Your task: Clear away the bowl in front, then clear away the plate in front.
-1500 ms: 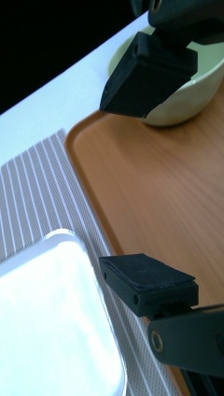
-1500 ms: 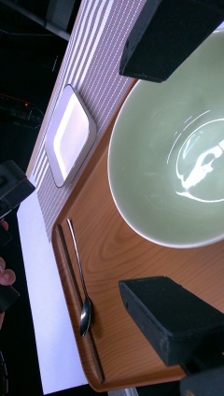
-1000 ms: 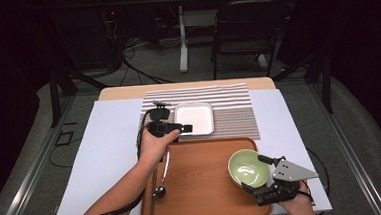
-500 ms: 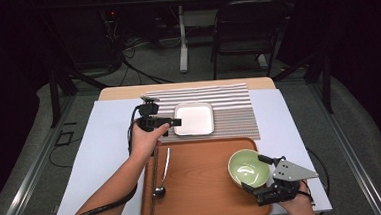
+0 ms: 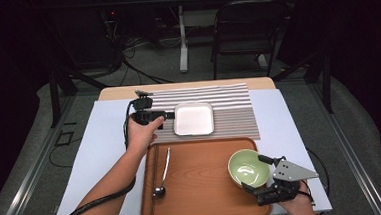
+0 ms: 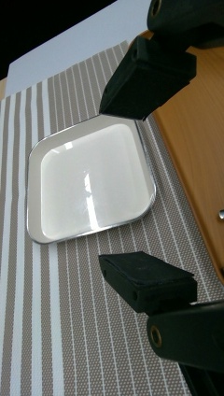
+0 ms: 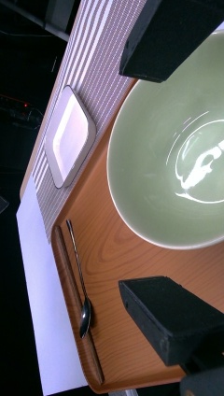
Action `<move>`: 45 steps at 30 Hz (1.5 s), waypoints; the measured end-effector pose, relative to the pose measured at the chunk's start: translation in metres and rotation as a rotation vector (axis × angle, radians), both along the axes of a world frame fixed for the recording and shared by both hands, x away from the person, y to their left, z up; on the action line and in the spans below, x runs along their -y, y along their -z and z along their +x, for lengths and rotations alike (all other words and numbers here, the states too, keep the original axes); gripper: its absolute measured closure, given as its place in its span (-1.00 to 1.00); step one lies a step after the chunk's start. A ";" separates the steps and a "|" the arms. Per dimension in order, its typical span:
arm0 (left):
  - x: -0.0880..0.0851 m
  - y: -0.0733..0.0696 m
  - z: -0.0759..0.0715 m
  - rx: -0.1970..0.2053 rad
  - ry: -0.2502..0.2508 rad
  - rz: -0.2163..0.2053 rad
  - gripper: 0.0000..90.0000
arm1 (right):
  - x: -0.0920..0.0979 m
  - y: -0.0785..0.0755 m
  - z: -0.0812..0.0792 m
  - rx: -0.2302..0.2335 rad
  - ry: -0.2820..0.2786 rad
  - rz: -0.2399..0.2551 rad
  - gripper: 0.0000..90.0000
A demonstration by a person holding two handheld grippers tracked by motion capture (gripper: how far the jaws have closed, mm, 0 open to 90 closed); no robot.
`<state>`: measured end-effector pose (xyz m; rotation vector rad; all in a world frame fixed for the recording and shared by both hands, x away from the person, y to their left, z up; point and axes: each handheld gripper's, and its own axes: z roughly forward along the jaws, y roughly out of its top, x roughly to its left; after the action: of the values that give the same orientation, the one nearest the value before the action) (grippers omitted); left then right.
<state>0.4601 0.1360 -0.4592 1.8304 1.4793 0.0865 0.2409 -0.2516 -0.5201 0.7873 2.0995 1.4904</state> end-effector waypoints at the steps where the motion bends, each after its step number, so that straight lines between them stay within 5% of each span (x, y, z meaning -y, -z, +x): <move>1: -0.001 0.000 0.002 -0.003 -0.006 -0.005 -0.47 | 0.000 0.000 0.000 0.000 0.000 -0.001 -1.00; 16: -0.001 0.008 0.026 -0.011 -0.084 -0.005 -0.44 | 0.000 0.000 0.000 -0.001 -0.001 0.001 -1.00; 45: 0.014 0.032 0.052 -0.056 -0.098 -0.007 -0.24 | 0.001 0.000 0.000 0.000 -0.004 0.002 -1.00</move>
<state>0.5119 0.1221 -0.4915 1.7676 1.6064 0.0779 0.2410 -0.2521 -0.5203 0.7838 2.1013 1.4948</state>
